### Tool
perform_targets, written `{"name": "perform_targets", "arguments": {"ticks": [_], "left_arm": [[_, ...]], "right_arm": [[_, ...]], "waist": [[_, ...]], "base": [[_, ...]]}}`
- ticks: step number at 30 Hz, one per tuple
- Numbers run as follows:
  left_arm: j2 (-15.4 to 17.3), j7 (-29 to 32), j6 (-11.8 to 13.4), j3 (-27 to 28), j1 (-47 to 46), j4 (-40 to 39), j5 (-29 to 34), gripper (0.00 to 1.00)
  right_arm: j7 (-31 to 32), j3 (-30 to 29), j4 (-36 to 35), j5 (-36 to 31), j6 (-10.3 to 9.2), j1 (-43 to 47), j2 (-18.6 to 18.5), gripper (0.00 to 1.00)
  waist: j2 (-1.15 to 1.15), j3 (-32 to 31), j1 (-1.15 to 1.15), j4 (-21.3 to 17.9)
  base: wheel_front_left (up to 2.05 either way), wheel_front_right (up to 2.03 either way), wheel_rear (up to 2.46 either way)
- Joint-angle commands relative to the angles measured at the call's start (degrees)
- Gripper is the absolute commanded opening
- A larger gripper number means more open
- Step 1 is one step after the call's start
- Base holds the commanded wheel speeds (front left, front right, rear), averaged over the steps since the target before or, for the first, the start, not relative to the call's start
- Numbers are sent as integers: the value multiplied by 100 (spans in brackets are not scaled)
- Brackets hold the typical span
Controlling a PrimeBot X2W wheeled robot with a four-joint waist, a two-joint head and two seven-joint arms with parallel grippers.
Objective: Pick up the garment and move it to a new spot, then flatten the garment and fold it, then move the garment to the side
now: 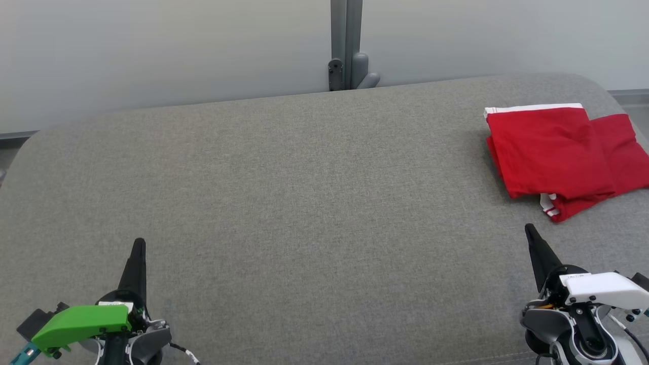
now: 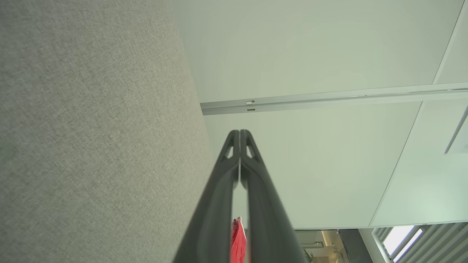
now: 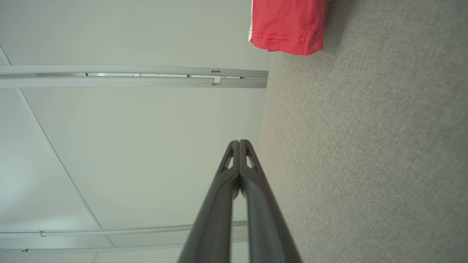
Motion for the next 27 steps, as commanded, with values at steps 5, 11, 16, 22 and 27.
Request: {"name": "perform_targets", "arguments": {"ticks": [5, 11, 16, 22, 27], "left_arm": [[46, 62, -35, 34, -150, 8, -244, 0], [45, 105, -36, 44, -170, 15, -371, 0], [43, 107, -36, 46, -169, 14, -369, 0], [40, 109, -36, 48, -169, 13, -366, 0], [39, 111, -36, 50, -169, 13, -364, 0]], "right_arm": [[79, -12, -10, 289, 2, -91, -33, 0], [124, -13, -5, 475, 2, -90, -34, 0], [124, -12, -5, 474, 2, -88, -33, 0], [123, -11, -5, 474, 2, -87, -33, 0], [123, -11, -5, 475, 2, -87, -33, 0]], "waist": [[63, 5, 0, -6], [66, 10, 0, -11], [66, 10, 0, -11], [66, 10, 0, -11], [66, 10, 0, -11]], "base": [[0, 0, 0], [0, 0, 0], [0, 0, 0], [0, 0, 0], [0, 0, 0]]}}
